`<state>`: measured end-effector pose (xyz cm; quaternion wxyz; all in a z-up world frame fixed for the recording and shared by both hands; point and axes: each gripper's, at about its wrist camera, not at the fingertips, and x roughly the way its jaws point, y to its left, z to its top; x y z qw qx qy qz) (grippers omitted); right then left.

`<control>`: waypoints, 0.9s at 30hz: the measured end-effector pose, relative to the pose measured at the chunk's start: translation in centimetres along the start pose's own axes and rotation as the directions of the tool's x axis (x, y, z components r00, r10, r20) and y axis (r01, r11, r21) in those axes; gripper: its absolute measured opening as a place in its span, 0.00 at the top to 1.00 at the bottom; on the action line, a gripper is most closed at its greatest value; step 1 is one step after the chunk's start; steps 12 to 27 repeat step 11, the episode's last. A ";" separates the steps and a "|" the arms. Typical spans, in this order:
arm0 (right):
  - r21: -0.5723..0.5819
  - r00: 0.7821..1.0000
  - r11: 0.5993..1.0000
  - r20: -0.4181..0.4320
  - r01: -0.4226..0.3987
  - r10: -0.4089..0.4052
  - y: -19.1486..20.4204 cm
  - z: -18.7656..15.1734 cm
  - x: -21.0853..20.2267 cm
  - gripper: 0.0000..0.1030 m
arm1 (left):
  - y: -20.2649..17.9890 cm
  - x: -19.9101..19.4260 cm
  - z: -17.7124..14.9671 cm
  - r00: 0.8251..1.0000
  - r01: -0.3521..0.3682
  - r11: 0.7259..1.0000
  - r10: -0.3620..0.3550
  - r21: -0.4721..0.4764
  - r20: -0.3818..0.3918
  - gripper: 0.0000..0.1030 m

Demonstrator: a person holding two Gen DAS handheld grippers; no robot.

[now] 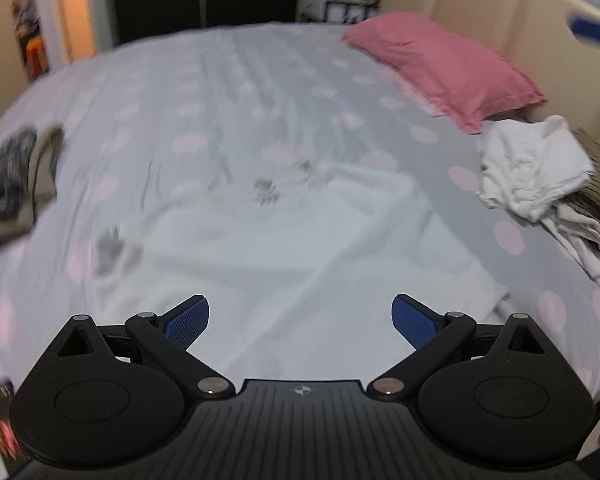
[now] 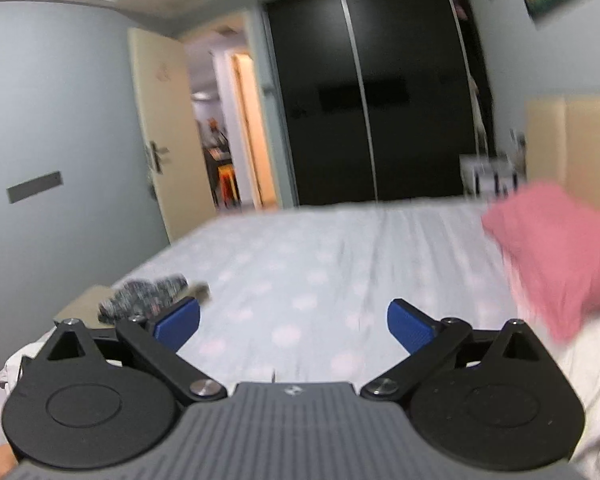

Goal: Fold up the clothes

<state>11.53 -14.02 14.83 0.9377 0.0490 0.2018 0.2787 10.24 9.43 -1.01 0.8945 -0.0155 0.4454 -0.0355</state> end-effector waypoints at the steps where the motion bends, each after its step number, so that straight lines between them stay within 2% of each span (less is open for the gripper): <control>1: 0.012 0.999 1.000 -0.031 0.012 -0.011 -0.3 -0.8 0.9 0.02 | 1.0 0.6 -0.3 1.000 0.001 1.000 -0.001 -0.028 -0.007 0.02; 3: 0.024 0.995 0.999 -0.092 0.037 -0.035 -0.9 -2.0 2.8 0.02 | 3.0 1.6 -0.8 1.000 0.002 0.997 -0.003 -0.083 -0.017 0.00; 6: 0.016 0.987 0.996 -0.134 0.089 -0.087 -1.3 -3.2 5.1 0.02 | 6.1 2.7 -1.7 1.000 0.002 0.991 -0.001 -0.133 0.006 0.00; 9: -0.030 0.972 0.991 -0.191 0.132 -0.135 -1.0 -5.2 7.8 0.02 | 9.0 3.9 -3.4 0.998 -0.045 0.983 0.052 -0.176 0.033 0.00; 11: -0.045 0.954 0.990 -0.267 0.130 -0.138 -1.0 -7.1 10.1 0.02 | 10.7 5.2 -4.5 0.997 -0.079 0.975 0.082 -0.206 0.007 0.00; 27: -0.045 0.954 0.990 -0.267 0.130 -0.138 -1.0 -7.1 10.1 0.02 | 10.7 5.2 -4.5 0.997 -0.079 0.975 0.082 -0.206 0.007 0.00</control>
